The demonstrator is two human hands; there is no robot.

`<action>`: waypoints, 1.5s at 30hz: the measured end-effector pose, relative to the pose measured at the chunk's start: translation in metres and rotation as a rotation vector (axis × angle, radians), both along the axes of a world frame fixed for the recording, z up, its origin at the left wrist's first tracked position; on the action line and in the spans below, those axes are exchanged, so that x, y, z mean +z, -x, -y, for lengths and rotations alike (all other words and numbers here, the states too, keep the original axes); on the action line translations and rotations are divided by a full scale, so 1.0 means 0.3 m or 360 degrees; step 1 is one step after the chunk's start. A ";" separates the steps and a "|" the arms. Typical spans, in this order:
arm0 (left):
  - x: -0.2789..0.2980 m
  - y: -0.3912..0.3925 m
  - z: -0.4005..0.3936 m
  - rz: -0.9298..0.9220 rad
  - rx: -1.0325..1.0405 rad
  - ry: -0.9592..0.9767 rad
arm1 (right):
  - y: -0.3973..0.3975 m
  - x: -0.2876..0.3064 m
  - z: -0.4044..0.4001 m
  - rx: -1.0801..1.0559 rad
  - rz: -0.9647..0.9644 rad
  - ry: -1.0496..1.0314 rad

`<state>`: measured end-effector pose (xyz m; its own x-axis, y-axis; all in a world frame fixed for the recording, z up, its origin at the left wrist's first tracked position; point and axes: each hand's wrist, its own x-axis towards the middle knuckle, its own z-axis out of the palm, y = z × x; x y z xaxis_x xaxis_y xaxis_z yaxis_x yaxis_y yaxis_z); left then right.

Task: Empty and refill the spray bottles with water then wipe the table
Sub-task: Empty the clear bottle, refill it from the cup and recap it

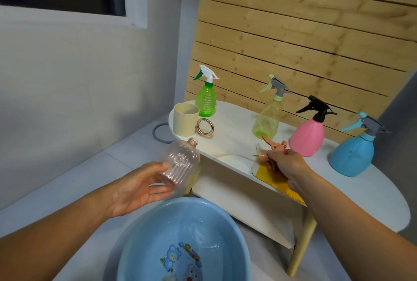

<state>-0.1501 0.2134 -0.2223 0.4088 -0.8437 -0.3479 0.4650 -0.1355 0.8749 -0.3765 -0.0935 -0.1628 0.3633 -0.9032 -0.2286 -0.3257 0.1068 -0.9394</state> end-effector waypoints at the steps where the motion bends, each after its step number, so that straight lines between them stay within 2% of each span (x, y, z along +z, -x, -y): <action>1: 0.004 0.004 0.001 -0.0009 -0.0057 0.0025 | -0.007 -0.009 0.002 -0.0006 0.0008 0.0032; 5: 0.017 0.027 0.014 0.0132 -0.0307 0.0028 | -0.016 -0.035 0.023 -0.0107 -0.0114 0.0172; 9: 0.010 0.040 0.028 0.0239 -0.0181 -0.0053 | -0.013 -0.045 0.042 -0.0215 -0.0137 0.0177; 12: 0.011 0.044 0.037 0.0301 -0.0213 -0.0019 | -0.012 -0.038 0.059 -0.0341 -0.0074 0.0165; 16: 0.004 0.039 0.056 0.0412 -0.0138 -0.0004 | -0.007 -0.051 0.079 -0.0379 -0.0302 0.0240; 19: 0.001 0.032 0.068 0.0539 -0.0097 -0.0022 | -0.008 -0.053 0.080 -0.0400 -0.0322 0.0246; 22: -0.002 0.025 0.075 0.0605 -0.0070 -0.0040 | -0.026 -0.038 0.076 -0.0456 -0.0569 0.0523; 26: -0.006 0.020 0.082 0.0643 -0.0118 0.0007 | -0.139 0.033 0.026 -0.0191 -0.0211 0.0971; 28: -0.011 0.018 0.086 0.0659 -0.0127 0.0003 | -0.231 0.094 -0.008 0.0048 -0.0200 0.1079; 32: -0.016 0.008 0.093 0.0681 -0.0142 -0.0026 | -0.432 0.189 -0.066 0.0560 -0.0551 0.1059; 35: -0.015 -0.004 0.094 0.0707 -0.0147 -0.0054 | -0.543 0.201 -0.094 0.0778 -0.0907 0.1043; 39: -0.019 -0.011 0.097 0.0679 -0.0126 -0.0002 | -0.612 0.170 -0.107 0.0936 -0.1153 0.1047; 42: -0.030 -0.013 0.091 0.0690 -0.0161 -0.0010 | -0.636 0.154 -0.105 0.0914 -0.1161 0.1017; 45: -0.045 -0.017 0.075 0.0750 -0.0216 -0.0051 | -0.637 0.166 -0.107 0.0897 -0.0888 0.0890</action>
<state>-0.1451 0.1908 -0.2359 0.4149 -0.8922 -0.1783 -0.0040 -0.1977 0.9803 -0.1853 -0.0614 -0.1129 0.7454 -0.6606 -0.0898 -0.6067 -0.6163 -0.5021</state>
